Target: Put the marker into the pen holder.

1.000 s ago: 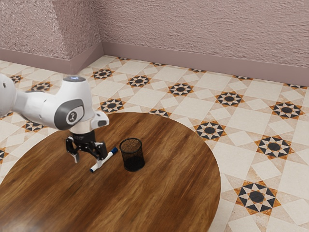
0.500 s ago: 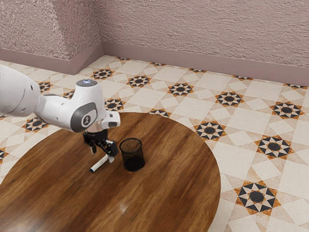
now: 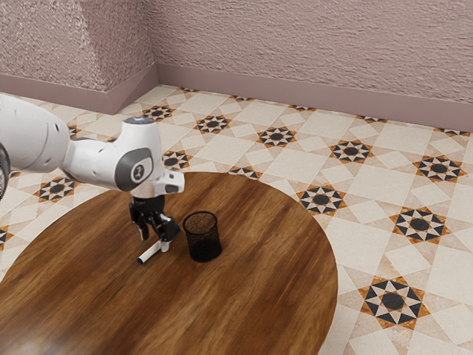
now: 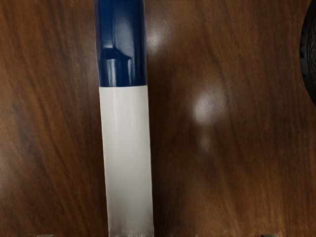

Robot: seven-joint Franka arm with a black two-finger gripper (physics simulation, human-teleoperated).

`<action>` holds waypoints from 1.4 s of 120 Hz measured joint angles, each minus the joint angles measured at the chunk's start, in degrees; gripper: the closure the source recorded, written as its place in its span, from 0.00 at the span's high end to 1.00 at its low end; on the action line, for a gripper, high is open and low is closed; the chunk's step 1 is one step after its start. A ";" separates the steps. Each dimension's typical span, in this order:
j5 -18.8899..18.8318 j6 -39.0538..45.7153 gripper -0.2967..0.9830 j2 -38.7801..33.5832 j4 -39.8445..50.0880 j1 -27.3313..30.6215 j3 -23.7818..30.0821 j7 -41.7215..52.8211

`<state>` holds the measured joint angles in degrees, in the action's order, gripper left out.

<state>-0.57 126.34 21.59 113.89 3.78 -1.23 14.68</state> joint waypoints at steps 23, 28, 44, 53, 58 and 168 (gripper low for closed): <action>-0.09 -2.70 0.59 2.79 -4.97 0.01 -0.04 1.92; -0.10 -3.22 0.58 3.51 -5.86 0.02 -0.06 2.27; 0.00 -4.43 0.57 5.23 -7.63 0.08 -0.08 3.33; -0.07 -5.37 0.57 6.67 -10.07 0.09 -0.04 3.85; -0.02 -5.85 0.57 7.20 -10.73 0.09 -0.03 4.10; -1.70 -4.55 0.16 -1.80 -8.57 0.25 -0.22 4.82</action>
<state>-2.27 121.79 19.80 105.32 4.03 -1.45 19.50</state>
